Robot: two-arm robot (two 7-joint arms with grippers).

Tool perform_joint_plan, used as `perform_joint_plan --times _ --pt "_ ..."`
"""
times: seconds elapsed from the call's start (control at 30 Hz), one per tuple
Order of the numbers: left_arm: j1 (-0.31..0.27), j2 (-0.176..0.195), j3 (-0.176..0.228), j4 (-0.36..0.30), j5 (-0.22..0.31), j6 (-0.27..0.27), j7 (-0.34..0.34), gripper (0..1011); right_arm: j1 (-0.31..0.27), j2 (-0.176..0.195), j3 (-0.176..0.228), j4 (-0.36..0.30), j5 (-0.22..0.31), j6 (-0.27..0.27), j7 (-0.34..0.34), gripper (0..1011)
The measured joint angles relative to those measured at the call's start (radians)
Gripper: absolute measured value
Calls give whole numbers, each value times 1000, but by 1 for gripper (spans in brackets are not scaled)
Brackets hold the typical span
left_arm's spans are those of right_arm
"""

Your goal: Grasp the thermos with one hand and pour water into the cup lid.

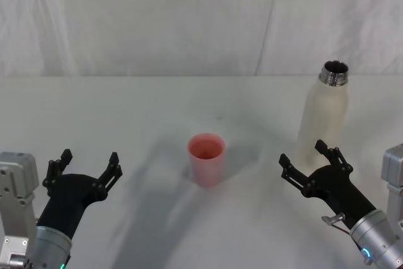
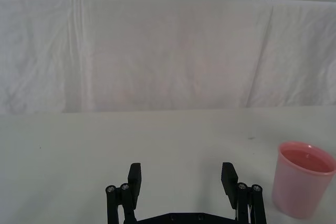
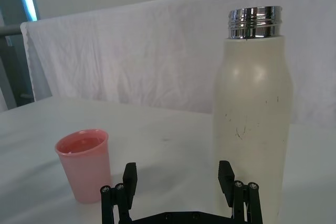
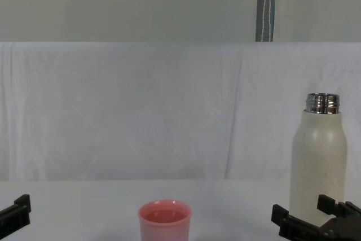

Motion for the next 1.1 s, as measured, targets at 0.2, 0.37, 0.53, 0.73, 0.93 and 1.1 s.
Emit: perform_joint_plan --times 0.2,0.37,0.53,0.73,0.93,1.1 --pt "0 0 0 0 0 0 0 1001 0 0 1 0 0 -1 0 1000" --pt "0 0 0 0 0 0 0 1001 0 0 1 1 0 -1 0 1000" --pt "0 0 0 0 0 0 0 1001 0 0 1 1 0 -1 0 1000" --pt "0 0 0 0 0 0 0 1001 0 0 1 1 0 -2 0 1000" --pt "0 0 0 0 0 0 0 1001 0 0 1 1 0 -2 0 1000" --pt "0 0 0 0 0 0 0 1001 0 0 1 1 0 -2 0 1000"
